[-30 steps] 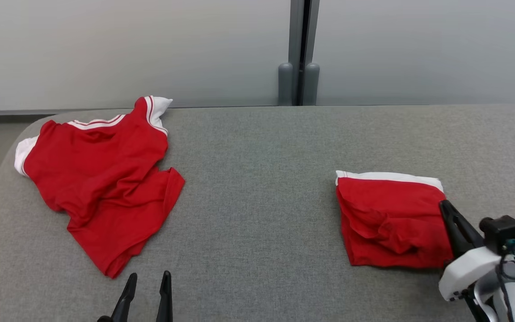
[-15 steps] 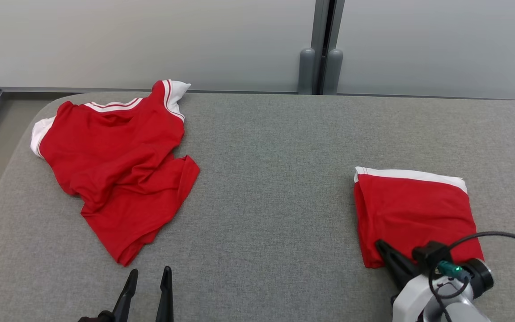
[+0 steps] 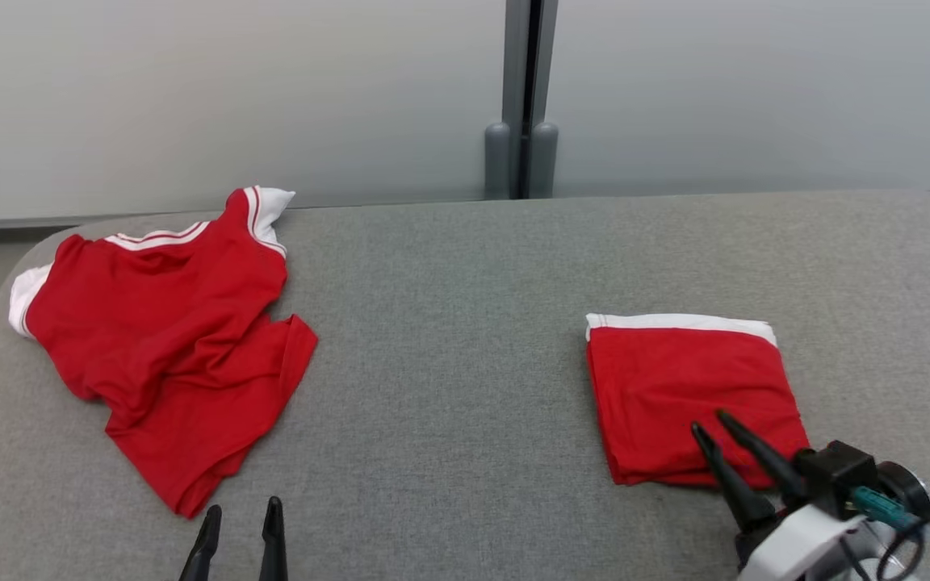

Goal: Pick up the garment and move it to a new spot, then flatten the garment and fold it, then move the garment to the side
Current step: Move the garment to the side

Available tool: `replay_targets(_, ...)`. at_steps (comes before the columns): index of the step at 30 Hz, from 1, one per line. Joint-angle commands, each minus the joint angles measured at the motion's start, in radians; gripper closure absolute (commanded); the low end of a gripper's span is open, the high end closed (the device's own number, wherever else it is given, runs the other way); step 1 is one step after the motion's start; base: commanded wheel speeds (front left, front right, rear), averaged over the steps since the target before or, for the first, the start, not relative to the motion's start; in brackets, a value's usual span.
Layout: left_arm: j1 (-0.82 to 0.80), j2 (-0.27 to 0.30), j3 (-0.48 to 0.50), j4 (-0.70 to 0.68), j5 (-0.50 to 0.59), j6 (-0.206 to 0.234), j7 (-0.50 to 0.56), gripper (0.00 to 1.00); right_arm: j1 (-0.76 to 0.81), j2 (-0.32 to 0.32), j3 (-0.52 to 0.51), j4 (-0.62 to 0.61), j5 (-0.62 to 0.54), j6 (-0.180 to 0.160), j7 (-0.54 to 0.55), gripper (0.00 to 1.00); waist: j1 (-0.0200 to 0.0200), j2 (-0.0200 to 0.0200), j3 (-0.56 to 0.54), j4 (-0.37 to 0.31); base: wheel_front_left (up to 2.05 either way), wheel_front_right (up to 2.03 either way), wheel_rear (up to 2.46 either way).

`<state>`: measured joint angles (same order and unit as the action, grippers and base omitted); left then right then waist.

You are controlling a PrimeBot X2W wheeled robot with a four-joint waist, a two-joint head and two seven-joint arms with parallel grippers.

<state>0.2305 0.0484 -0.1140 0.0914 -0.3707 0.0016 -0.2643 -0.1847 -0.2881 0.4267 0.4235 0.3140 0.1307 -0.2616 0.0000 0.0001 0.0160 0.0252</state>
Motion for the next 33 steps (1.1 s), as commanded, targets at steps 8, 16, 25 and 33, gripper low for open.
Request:
replay_targets(8, 0.037, 0.004, 0.055, -0.005, 0.024, -0.015, 0.0, 0.0, 0.226, 0.049, -0.291, -0.237, -0.086, 0.0, -0.003, 0.0, 0.0, -0.0001, -0.055, -0.027, 0.0, 0.0, 0.0)
replay_targets(16, 0.069, 0.003, 0.083, 0.002, 0.036, -0.035, 0.0, 0.0, 0.346, 0.123, -0.408, -0.268, -0.143, 0.0, -0.003, 0.0, 0.0, -0.0001, -0.079, -0.016, 0.0, 0.0, 0.0)
replay_targets(25, 0.063, 0.004, 0.069, -0.002, 0.029, -0.028, 0.0, 0.0, 0.325, 0.151, -0.43, -0.239, -0.097, 0.0, -0.003, 0.0, 0.0, -0.0001, -0.069, -0.006, 0.0, 0.0, 0.0)
replay_targets(33, 0.017, 0.004, 0.037, -0.001, 0.048, -0.039, 0.0, 0.0, 0.112, 0.056, -0.407, -0.119, 0.149, 0.0, 0.226, 0.0, 0.0, -0.0001, 0.008, 0.015, 0.0, 0.0, 0.0)
